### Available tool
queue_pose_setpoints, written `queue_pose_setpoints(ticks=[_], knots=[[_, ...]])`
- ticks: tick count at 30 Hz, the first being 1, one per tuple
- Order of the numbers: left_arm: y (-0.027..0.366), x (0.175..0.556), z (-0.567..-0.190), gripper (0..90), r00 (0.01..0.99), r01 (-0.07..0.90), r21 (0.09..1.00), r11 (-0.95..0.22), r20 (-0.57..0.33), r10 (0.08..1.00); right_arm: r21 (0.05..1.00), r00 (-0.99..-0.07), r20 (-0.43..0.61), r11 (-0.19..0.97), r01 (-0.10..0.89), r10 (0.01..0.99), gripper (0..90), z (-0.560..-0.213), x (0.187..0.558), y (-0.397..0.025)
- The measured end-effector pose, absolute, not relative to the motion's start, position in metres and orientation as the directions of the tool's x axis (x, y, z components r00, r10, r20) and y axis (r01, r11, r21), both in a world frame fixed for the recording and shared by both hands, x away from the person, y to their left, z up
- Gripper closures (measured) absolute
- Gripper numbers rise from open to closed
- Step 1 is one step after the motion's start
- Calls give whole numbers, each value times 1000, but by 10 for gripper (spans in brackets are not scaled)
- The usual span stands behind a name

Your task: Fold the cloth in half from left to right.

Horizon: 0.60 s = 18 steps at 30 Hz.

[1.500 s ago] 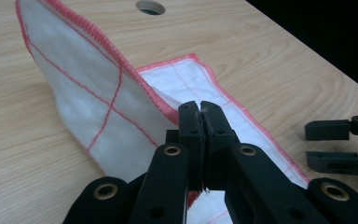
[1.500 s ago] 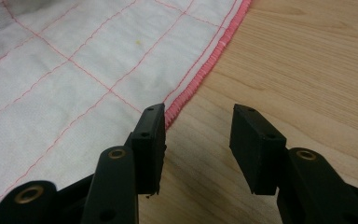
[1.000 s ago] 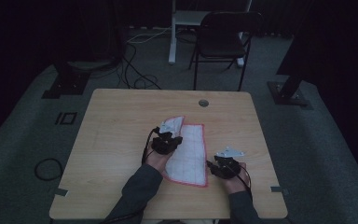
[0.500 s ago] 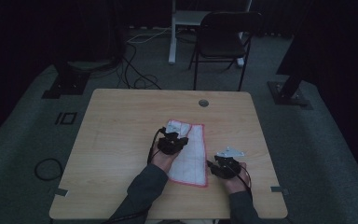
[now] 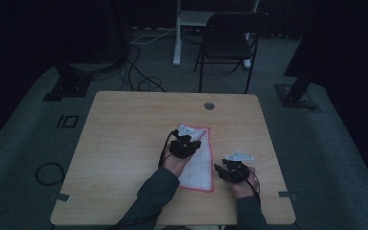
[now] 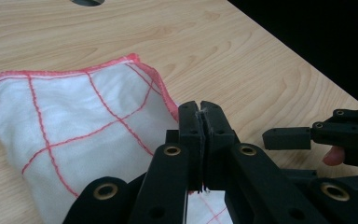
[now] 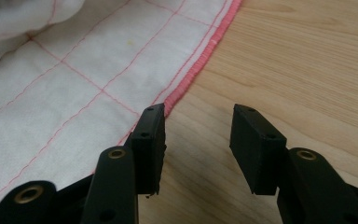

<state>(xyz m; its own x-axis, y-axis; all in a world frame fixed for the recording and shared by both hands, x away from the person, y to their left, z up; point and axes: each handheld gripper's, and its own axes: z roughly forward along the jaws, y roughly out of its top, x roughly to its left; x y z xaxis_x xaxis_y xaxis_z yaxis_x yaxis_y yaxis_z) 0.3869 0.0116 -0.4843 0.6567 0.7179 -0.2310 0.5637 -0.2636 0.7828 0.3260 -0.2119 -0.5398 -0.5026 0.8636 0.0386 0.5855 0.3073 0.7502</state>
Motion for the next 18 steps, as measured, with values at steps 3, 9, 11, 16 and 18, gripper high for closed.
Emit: queue_pose_setpoints(ticks=[3,9,11,16,18], knots=[[7,388,-484,890,658,565,781,-268,-231,716,750,-496,43,300,589,868,554,-540,326,-213],[-2,389,-489,888,661,573,771,-278,-234,713,749,-499,39,305,589,866,554,-540,327,-213],[-2,389,-492,878,660,580,766,-276,-243,711,748,-498,40,304,590,866,553,-540,327,-213],[10,387,-485,762,657,576,779,-248,-261,707,750,-497,40,303,589,867,553,-540,327,-214],[17,385,-480,744,658,569,786,-239,-262,706,749,-496,40,303,590,867,553,-540,327,-214]])
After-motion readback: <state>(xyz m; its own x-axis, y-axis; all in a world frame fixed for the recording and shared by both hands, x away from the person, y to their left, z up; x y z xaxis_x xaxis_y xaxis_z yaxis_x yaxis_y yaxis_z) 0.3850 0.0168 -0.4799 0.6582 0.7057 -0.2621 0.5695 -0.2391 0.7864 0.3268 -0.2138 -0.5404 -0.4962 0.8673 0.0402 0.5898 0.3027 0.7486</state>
